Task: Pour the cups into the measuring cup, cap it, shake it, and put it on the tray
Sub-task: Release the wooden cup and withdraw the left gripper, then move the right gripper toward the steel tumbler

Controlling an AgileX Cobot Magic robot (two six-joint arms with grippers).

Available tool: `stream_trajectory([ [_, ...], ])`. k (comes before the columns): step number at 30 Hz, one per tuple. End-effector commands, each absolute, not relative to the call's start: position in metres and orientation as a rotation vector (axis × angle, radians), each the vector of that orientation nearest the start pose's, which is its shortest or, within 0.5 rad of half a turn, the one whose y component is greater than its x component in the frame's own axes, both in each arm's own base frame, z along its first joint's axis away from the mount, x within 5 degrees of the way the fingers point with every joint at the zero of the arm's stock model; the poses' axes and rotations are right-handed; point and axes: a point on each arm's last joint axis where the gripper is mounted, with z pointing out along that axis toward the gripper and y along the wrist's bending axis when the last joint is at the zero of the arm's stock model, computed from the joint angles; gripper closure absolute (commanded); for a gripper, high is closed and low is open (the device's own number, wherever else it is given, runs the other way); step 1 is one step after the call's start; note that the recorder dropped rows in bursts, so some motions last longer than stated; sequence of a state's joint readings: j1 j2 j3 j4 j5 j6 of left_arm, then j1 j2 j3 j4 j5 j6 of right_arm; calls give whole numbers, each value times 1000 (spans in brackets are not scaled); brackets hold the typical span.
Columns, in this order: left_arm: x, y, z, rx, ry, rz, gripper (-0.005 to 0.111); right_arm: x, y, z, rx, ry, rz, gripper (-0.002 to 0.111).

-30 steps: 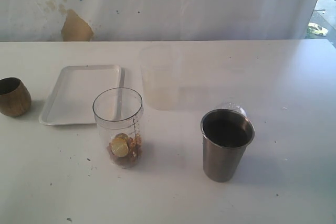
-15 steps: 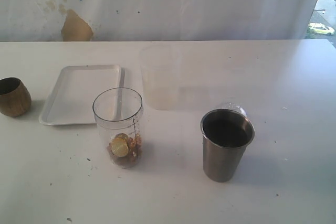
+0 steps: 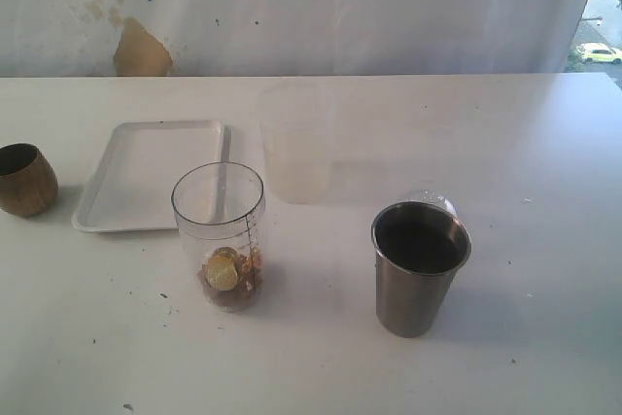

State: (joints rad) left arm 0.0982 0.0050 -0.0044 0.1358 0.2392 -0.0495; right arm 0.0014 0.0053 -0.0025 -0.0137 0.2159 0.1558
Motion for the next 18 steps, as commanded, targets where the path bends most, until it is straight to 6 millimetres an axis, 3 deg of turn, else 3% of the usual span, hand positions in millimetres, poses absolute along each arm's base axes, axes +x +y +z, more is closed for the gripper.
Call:
stream_trajectory([
  [1, 55, 8, 192, -37, 1723, 160, 106, 56, 0, 211, 104, 1509, 109, 108],
  [5, 55, 8, 192, -37, 1723, 160, 106, 53, 0, 230, 94, 1292, 131, 108],
  [11, 55, 8, 192, -37, 1723, 160, 106, 52, 0, 232, 132, 1266, 187, 105],
  [12, 55, 8, 192, -37, 1723, 160, 106, 52, 0, 233, 132, 1259, 187, 99],
  [14, 55, 8, 192, -37, 1723, 160, 106, 52, 0, 234, 130, 1249, 188, 78],
  [18, 55, 8, 192, -37, 1723, 160, 106, 52, 0, 235, 136, 1235, 199, 17],
])
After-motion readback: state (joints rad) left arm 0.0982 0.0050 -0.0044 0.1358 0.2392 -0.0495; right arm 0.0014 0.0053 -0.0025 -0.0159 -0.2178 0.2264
